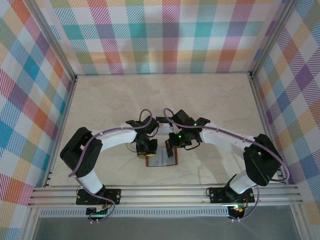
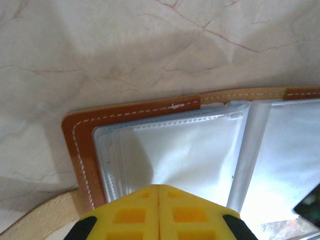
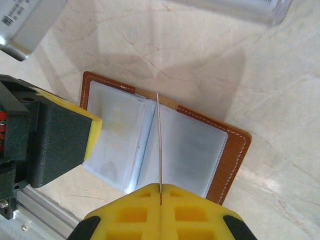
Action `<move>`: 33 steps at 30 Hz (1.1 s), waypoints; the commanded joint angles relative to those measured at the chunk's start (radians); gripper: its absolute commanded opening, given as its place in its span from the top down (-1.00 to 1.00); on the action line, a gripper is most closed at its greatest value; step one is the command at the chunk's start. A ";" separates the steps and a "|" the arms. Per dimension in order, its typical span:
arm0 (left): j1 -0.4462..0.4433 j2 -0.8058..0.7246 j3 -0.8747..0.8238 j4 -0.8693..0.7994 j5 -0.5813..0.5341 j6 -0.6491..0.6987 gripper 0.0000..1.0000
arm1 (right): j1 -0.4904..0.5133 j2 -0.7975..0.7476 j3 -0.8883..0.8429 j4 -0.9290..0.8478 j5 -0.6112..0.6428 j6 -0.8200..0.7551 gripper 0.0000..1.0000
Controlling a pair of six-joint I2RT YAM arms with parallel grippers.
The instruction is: Take the credit cards out of the card holder
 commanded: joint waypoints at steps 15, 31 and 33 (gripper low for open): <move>0.053 -0.230 -0.107 -0.019 -0.080 -0.020 0.81 | -0.049 0.129 0.361 -0.225 0.140 -0.997 1.00; 0.127 -0.320 -0.220 -0.016 -0.061 -0.007 0.80 | -0.147 0.471 0.826 -0.501 0.060 -1.342 1.00; 0.132 -0.321 -0.216 -0.018 -0.062 -0.003 0.81 | -0.148 0.523 0.889 -0.536 0.067 -1.358 1.00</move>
